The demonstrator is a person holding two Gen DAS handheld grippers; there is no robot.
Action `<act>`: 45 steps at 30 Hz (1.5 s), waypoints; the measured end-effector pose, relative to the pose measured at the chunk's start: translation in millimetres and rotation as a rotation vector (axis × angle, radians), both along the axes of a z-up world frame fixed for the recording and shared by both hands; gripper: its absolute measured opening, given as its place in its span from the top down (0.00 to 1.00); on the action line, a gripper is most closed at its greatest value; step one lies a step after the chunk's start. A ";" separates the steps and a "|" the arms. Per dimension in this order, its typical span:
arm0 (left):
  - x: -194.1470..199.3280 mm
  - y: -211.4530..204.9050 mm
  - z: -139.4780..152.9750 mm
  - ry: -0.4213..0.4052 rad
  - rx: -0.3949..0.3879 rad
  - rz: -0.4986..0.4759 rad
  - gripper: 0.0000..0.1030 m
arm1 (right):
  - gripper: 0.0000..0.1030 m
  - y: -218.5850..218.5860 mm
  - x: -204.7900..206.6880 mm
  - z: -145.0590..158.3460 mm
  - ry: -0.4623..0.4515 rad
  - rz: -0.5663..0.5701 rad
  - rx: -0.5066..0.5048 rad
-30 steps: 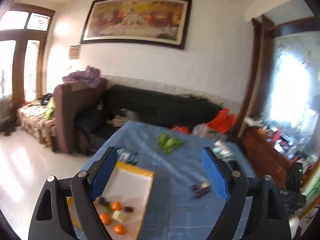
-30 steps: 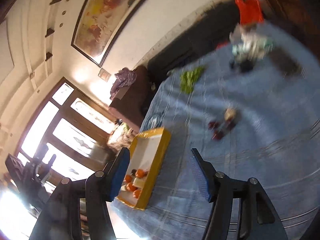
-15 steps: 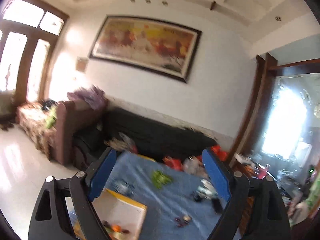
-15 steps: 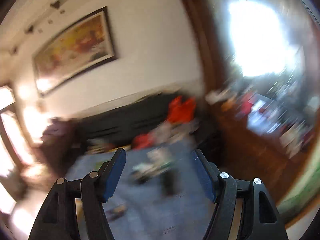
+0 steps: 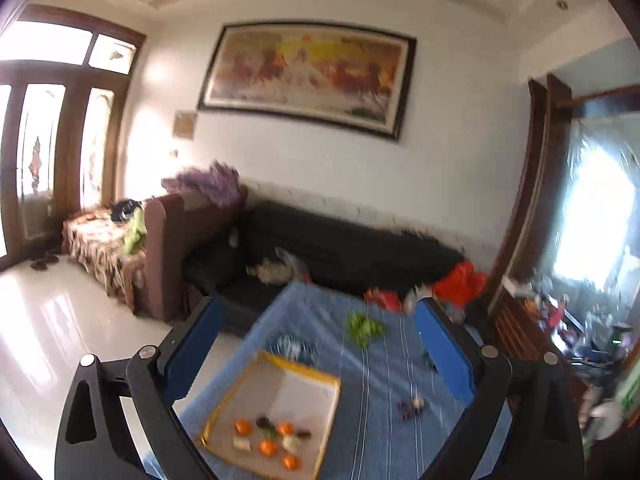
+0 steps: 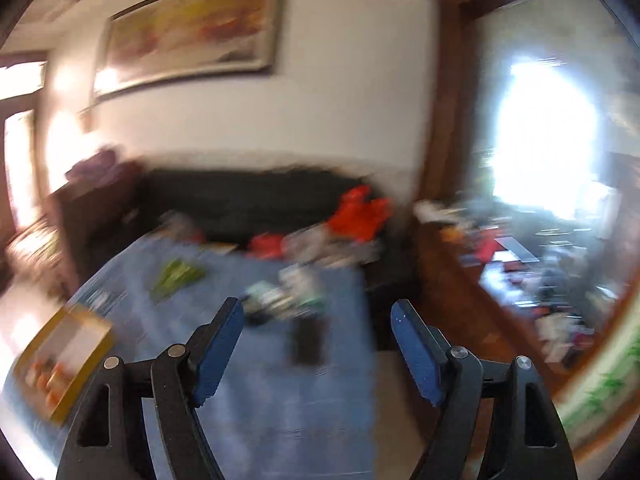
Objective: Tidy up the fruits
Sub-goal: 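Move both tools back from the tray toward the dark plums on the table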
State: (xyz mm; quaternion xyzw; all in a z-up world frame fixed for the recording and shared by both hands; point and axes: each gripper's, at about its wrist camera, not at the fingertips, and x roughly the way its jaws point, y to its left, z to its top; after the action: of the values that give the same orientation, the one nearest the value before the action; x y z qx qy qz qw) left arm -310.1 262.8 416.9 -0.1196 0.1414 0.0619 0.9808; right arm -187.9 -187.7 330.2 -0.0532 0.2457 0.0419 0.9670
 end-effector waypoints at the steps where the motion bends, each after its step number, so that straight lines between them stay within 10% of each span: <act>1: 0.9 -2.7 -13.2 0.017 0.000 -0.012 0.06 | 0.22 21.6 7.1 -19.8 0.043 0.061 0.023; 11: 26.2 30.4 -118.5 0.170 -0.061 -0.041 0.06 | 0.21 239.7 41.6 -141.7 0.349 0.545 0.109; 20: 71.3 75.4 -174.8 0.307 -0.036 -0.022 0.06 | 0.21 297.7 88.5 -160.4 0.403 0.509 0.079; 27: 112.1 56.6 -192.2 0.379 -0.081 -0.087 0.06 | 0.21 230.7 97.5 -168.2 0.390 0.355 0.149; 38: 197.2 -100.1 -215.0 0.419 -0.150 -0.243 0.06 | 0.22 35.5 47.9 -202.6 0.335 0.182 0.219; 45: 213.0 -168.2 -219.0 0.433 -0.184 -0.329 0.06 | 0.22 -50.3 15.4 -164.5 0.204 0.041 0.245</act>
State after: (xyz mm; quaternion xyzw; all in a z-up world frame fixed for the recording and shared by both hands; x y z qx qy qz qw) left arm -97.1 94.6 197.9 -0.1677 0.3700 -0.0872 0.9096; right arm -172.5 -238.0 165.7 0.0645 0.3346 0.0963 0.9352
